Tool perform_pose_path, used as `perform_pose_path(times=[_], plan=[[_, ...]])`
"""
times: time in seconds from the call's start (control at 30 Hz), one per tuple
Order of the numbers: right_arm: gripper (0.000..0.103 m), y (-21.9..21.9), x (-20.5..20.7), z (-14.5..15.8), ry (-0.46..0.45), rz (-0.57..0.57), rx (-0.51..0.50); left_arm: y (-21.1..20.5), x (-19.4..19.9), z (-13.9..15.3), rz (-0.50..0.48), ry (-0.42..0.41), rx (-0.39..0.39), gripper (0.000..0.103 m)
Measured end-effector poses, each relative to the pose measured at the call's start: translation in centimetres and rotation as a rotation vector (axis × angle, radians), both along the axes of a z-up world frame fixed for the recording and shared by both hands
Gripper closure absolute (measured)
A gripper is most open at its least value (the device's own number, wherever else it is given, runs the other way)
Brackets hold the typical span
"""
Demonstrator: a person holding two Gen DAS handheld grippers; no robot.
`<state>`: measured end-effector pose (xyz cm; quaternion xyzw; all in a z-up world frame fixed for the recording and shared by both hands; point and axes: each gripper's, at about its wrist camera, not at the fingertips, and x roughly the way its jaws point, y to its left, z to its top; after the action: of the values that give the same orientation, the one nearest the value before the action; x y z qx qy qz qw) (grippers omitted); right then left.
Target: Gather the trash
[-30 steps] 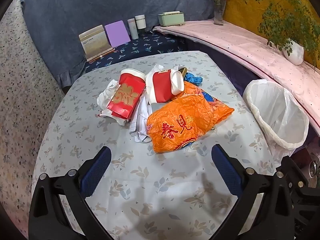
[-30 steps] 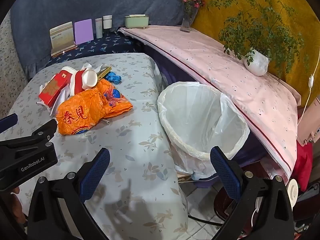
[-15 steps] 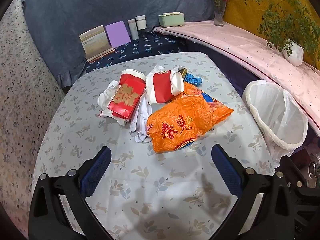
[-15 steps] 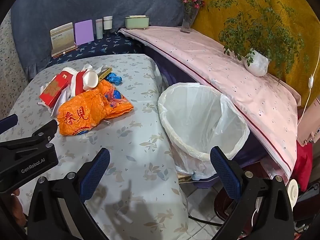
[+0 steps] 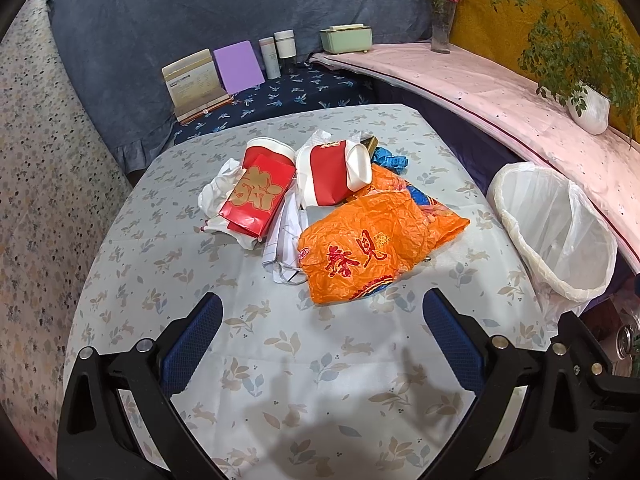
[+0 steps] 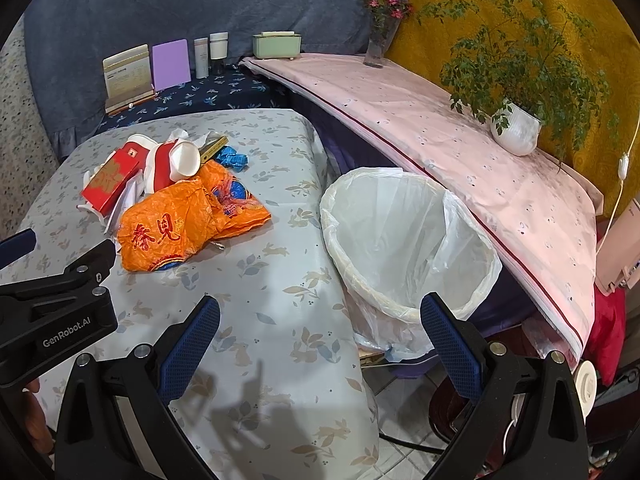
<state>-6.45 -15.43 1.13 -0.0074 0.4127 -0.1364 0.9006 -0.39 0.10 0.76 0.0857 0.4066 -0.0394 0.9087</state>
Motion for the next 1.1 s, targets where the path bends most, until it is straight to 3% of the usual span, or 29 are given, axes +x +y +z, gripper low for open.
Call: perform_pose_path(times=[1.1], plan=[[0.007,0.6,0.1,-0.2,-0.008,0.019,-0.004,1.0,0.1,-0.2,0.015,0.01,-0.008,0.008]])
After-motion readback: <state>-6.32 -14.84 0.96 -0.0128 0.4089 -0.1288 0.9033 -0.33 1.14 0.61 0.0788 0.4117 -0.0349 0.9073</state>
